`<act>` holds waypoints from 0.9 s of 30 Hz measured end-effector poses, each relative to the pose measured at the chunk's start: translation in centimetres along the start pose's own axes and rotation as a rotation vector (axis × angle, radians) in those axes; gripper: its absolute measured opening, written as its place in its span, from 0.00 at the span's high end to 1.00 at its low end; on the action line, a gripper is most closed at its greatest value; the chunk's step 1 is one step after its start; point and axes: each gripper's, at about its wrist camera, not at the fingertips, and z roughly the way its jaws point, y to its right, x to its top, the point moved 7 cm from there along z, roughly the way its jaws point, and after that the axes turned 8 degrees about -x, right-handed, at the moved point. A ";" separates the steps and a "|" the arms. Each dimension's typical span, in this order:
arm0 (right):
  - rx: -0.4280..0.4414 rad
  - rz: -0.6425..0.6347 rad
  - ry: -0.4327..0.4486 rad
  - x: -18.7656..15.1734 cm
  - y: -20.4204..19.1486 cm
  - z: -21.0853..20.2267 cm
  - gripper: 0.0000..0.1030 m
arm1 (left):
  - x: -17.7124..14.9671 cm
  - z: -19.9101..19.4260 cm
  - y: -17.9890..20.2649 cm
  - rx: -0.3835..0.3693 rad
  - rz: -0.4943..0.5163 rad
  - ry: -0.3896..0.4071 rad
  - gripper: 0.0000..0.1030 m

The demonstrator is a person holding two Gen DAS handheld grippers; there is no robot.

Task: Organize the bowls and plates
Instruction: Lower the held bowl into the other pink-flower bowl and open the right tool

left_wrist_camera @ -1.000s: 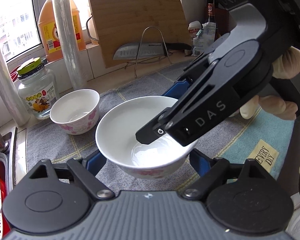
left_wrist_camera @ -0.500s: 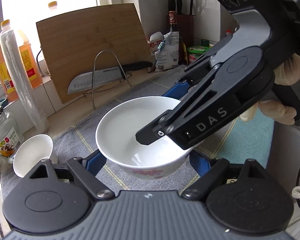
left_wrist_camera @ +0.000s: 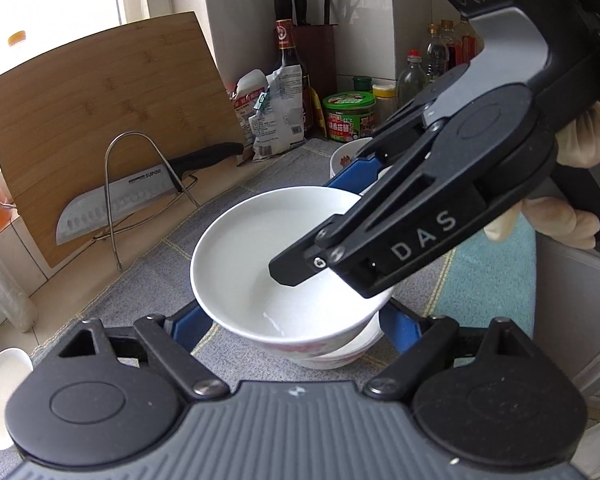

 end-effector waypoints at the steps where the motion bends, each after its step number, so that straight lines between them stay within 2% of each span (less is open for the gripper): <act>1: 0.000 0.010 -0.003 -0.1 0.5 0.2 0.37 | 0.1 0.5 0.0 -0.005 0.002 -0.005 0.13; 12: 0.008 0.054 -0.042 -1.4 2.6 1.8 0.37 | 0.0 3.2 0.1 -0.036 -0.006 -0.053 0.13; 17: 0.022 0.062 -0.056 -2.0 2.6 2.4 0.37 | -0.3 3.7 0.1 -0.040 -0.011 -0.079 0.13; 27: 0.029 0.063 -0.060 -2.1 2.7 2.6 0.37 | -0.3 3.6 0.0 -0.051 -0.026 -0.082 0.13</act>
